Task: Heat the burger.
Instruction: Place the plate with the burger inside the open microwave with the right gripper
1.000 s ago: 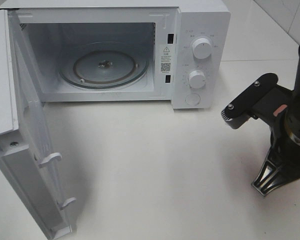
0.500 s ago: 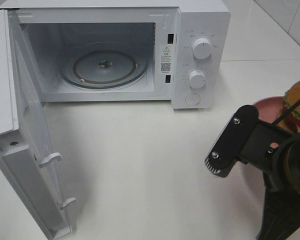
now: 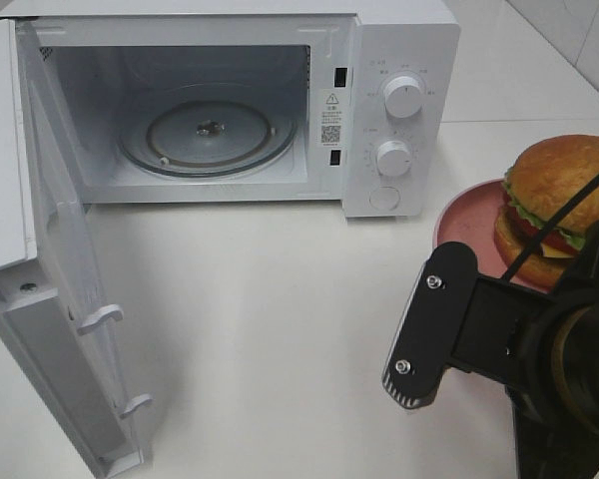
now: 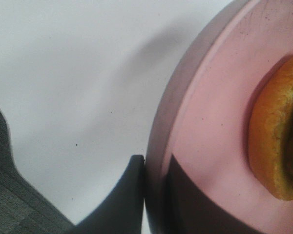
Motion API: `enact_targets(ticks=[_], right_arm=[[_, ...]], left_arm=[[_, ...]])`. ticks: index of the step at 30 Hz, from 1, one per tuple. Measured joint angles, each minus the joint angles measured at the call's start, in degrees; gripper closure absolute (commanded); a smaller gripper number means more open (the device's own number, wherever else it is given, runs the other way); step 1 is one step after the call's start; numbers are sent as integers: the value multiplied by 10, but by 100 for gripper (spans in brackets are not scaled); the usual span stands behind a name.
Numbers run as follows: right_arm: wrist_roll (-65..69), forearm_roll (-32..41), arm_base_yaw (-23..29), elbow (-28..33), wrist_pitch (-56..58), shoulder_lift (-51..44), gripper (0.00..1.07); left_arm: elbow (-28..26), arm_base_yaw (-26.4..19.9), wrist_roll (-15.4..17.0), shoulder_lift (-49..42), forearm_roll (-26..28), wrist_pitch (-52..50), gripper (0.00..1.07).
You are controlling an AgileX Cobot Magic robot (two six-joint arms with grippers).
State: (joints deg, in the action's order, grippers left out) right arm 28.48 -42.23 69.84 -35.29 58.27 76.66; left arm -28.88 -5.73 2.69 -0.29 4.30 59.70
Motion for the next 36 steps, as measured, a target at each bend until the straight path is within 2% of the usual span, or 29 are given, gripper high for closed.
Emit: enact_targets(ticks=[19,21,36], right_arm=[[-191,-44,0,2,-109,0,105],[-233,-46,0,2,-150,0,106],[-299,-123,1,2,-256,0,107]], left_arm=[[0,0,0,0,0,0,9],[0,0,0,0,0,0,9],[0,0,0,0,0,0,9]])
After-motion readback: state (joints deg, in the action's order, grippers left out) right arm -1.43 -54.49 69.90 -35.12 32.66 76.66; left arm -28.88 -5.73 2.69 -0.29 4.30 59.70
